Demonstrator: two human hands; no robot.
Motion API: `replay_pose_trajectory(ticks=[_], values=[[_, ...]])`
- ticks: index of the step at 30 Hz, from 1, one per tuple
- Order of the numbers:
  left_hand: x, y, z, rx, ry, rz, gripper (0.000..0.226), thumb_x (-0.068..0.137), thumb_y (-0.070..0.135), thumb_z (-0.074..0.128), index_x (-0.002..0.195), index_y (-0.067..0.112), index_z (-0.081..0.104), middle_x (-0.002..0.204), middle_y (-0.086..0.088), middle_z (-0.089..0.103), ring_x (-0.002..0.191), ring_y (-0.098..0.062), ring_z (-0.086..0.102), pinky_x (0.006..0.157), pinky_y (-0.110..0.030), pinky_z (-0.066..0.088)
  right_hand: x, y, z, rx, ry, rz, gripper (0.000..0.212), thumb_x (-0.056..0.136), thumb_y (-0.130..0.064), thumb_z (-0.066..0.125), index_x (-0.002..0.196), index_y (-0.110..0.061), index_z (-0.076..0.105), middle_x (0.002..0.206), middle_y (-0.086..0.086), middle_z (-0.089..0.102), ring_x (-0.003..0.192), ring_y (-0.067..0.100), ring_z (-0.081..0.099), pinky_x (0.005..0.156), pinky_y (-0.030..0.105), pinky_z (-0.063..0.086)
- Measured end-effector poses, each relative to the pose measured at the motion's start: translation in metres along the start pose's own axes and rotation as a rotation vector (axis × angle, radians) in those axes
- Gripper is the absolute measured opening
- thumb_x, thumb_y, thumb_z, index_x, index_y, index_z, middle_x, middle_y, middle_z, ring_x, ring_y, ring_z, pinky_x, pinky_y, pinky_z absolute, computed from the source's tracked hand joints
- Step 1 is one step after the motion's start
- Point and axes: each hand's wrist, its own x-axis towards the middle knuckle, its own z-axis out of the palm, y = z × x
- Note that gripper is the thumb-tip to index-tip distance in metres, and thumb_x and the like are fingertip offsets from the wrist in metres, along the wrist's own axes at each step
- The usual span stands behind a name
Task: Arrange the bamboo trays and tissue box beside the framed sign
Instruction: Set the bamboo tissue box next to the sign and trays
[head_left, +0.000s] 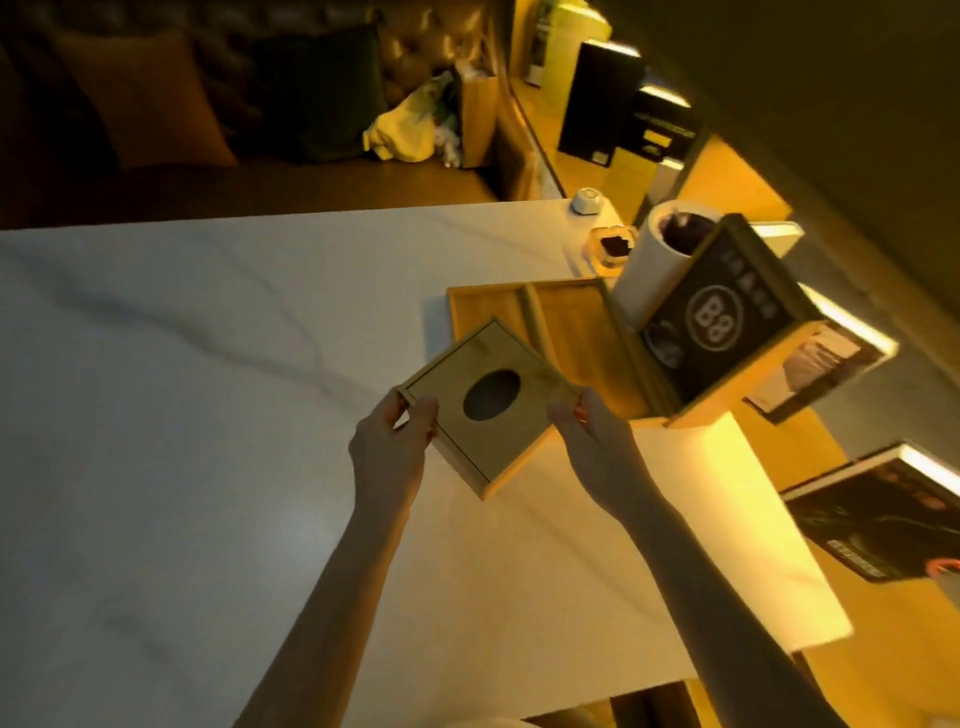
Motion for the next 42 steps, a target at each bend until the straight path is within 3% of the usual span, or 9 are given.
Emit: replay_pose_trajectory(ticks=[4,10,12,15,19,23,28,35,42], values=[[-0.009,-0.004,0.061,0.069,-0.075,0.017,0.019,0.086,0.026,0.053,0.068,0.031,0.057,0.075,0.001,0.064,0.085,-0.026,0.065,0.083,-0.052,0.054,-0.010,0.036,-0.046,0.029,0.092,0.085,0.035,0.096,-0.029,0.039,0.126,-0.012,0.041,0.110,-0.005,0.047,0.100,0.015,0.046,0.087,0.029,0.039],[-0.022,-0.018,0.141,0.172,-0.160,0.008,0.024,0.085,0.029,0.054,0.071,0.010,0.055,0.062,0.002,0.053,0.065,-0.017,0.058,0.061,-0.029,0.051,-0.021,0.088,-0.097,-0.048,0.197,0.252,0.032,0.094,-0.031,0.041,0.115,-0.007,0.048,0.082,-0.007,0.051,0.072,0.009,0.048,0.058,0.016,0.035],[-0.025,-0.023,0.160,0.232,-0.204,0.013,0.025,0.086,0.029,0.052,0.074,0.007,0.056,0.062,0.003,0.052,0.059,-0.009,0.053,0.055,-0.019,0.044,-0.025,0.102,-0.107,-0.031,0.214,0.317,0.035,0.094,-0.033,0.041,0.117,-0.008,0.048,0.095,0.000,0.054,0.083,0.013,0.049,0.063,0.021,0.038],[-0.029,-0.032,0.183,0.248,-0.260,0.006,0.025,0.087,0.026,0.051,0.080,0.002,0.059,0.067,0.000,0.055,0.060,-0.005,0.053,0.056,-0.019,0.046,-0.031,0.124,-0.118,0.009,0.247,0.368,0.037,0.094,-0.034,0.040,0.117,-0.007,0.047,0.105,0.003,0.054,0.094,0.018,0.050,0.075,0.030,0.038],[-0.033,-0.042,0.202,0.261,-0.308,0.012,0.027,0.087,0.023,0.052,0.087,-0.002,0.061,0.076,-0.008,0.060,0.068,-0.016,0.059,0.060,-0.025,0.051,-0.041,0.142,-0.126,0.062,0.281,0.389,0.035,0.094,-0.033,0.040,0.118,-0.008,0.046,0.107,0.001,0.052,0.098,0.020,0.050,0.078,0.032,0.038],[-0.035,-0.049,0.213,0.299,-0.356,0.036,0.026,0.087,0.023,0.051,0.086,-0.001,0.060,0.078,-0.008,0.062,0.064,-0.011,0.056,0.050,-0.008,0.044,-0.048,0.154,-0.126,0.102,0.315,0.409,0.035,0.095,-0.031,0.039,0.122,-0.010,0.044,0.109,-0.002,0.050,0.098,0.017,0.047,0.080,0.031,0.038],[-0.039,-0.054,0.218,0.311,-0.360,0.035,0.026,0.088,0.022,0.051,0.097,0.000,0.061,0.100,-0.016,0.068,0.080,-0.014,0.057,0.064,-0.015,0.045,-0.051,0.163,-0.125,0.118,0.329,0.432,0.036,0.095,-0.030,0.039,0.124,-0.010,0.043,0.110,-0.003,0.049,0.099,0.015,0.046,0.081,0.030,0.038],[-0.037,-0.058,0.219,0.328,-0.356,0.045,0.025,0.088,0.021,0.051,0.098,0.000,0.061,0.101,-0.018,0.068,0.080,-0.012,0.056,0.060,-0.010,0.043,-0.052,0.167,-0.121,0.155,0.340,0.455,0.035,0.095,-0.029,0.039,0.123,-0.009,0.044,0.111,-0.003,0.048,0.101,0.015,0.046,0.083,0.030,0.037],[-0.041,-0.059,0.220,0.309,-0.347,0.057,0.029,0.088,0.021,0.050,0.107,0.001,0.059,0.108,-0.016,0.067,0.093,-0.018,0.060,0.077,-0.025,0.047,-0.054,0.170,-0.122,0.188,0.342,0.449,0.035,0.094,-0.029,0.040,0.124,-0.010,0.044,0.114,-0.004,0.048,0.103,0.014,0.046,0.084,0.030,0.038]])
